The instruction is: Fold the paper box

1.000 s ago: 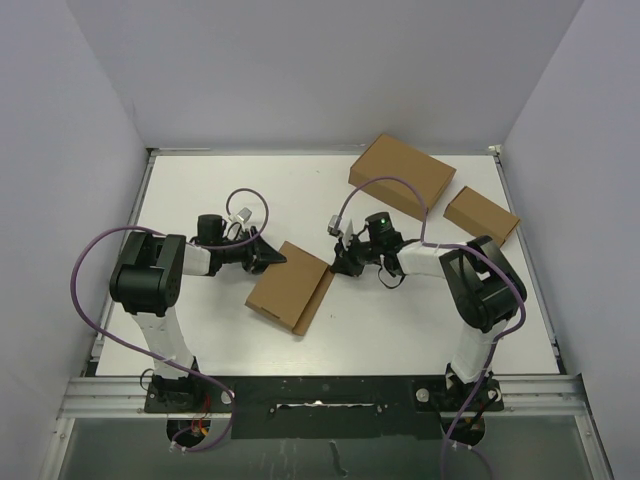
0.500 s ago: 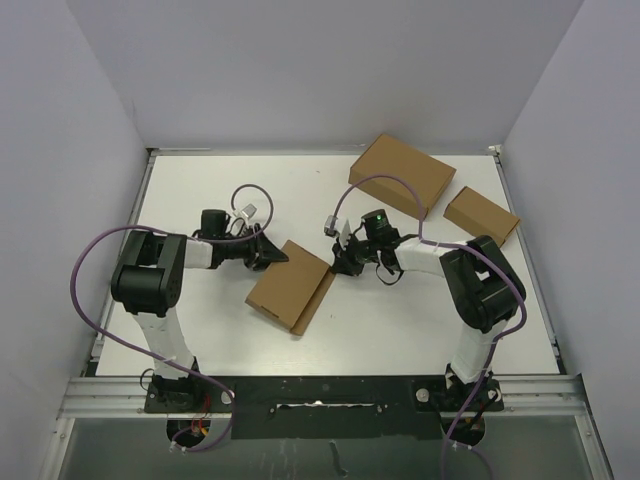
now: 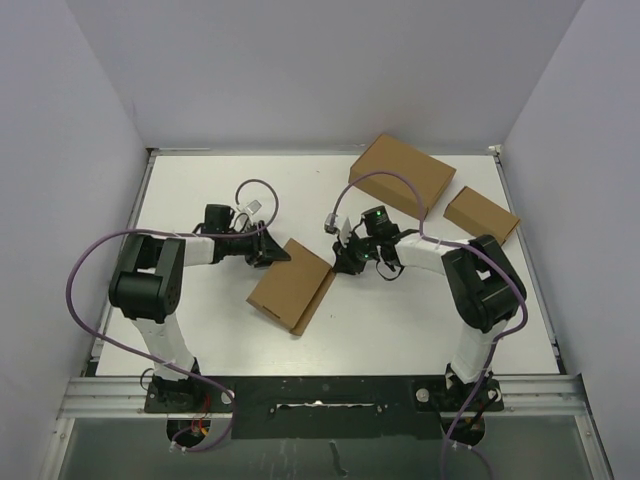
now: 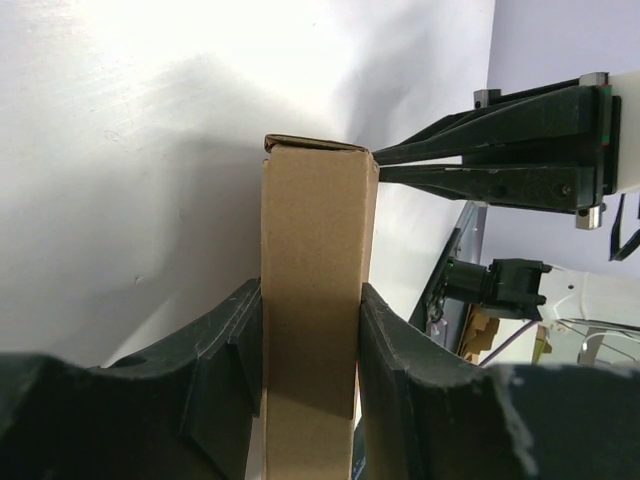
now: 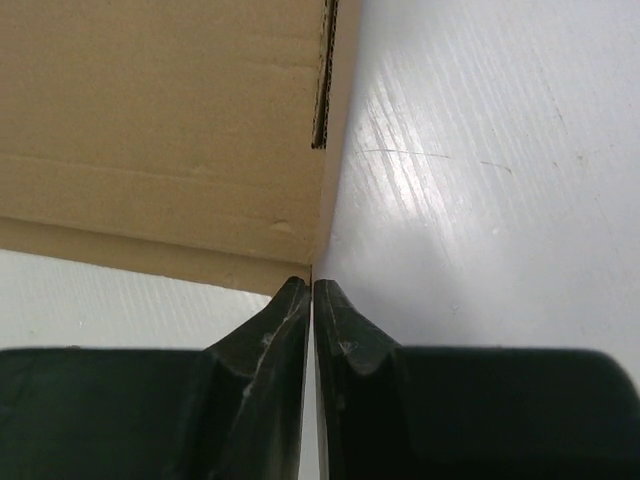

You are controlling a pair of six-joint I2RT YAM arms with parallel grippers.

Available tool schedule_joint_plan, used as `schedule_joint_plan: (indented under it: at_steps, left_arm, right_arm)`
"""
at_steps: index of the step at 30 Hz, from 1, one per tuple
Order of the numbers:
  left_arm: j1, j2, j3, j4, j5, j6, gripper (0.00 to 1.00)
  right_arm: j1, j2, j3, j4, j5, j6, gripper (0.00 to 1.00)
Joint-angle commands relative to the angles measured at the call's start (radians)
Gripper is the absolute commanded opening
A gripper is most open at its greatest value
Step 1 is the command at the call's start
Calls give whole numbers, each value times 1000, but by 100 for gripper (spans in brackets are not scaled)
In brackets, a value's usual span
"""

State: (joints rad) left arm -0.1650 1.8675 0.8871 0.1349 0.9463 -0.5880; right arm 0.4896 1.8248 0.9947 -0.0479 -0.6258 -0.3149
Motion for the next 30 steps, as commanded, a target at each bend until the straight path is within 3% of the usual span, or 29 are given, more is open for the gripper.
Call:
schedule_joint_plan:
  at_steps: [1, 6, 8, 15, 22, 30]
  left_arm:
    - [9, -66, 19, -60, -148, 74, 14]
    - [9, -86, 36, -97, -185, 95, 14]
    - [6, -95, 43, -112, -197, 102, 14]
    - [-39, -135, 84, -233, -297, 158, 14]
    - [-103, -177, 149, -409, -483, 215, 14]
    - [-85, -239, 85, -356, -569, 110, 14]
  right_arm:
    - [-48, -38, 65, -22, -54, -22, 13]
    - [-92, -74, 86, -86, -117, -55, 38]
    - [-109, -101, 88, -97, -135, -68, 43]
    - [-153, -159, 84, -113, -208, -75, 42]
    - [-156, -201, 78, -129, -258, -106, 40]
    - [-138, -238, 78, -215, -366, -235, 39]
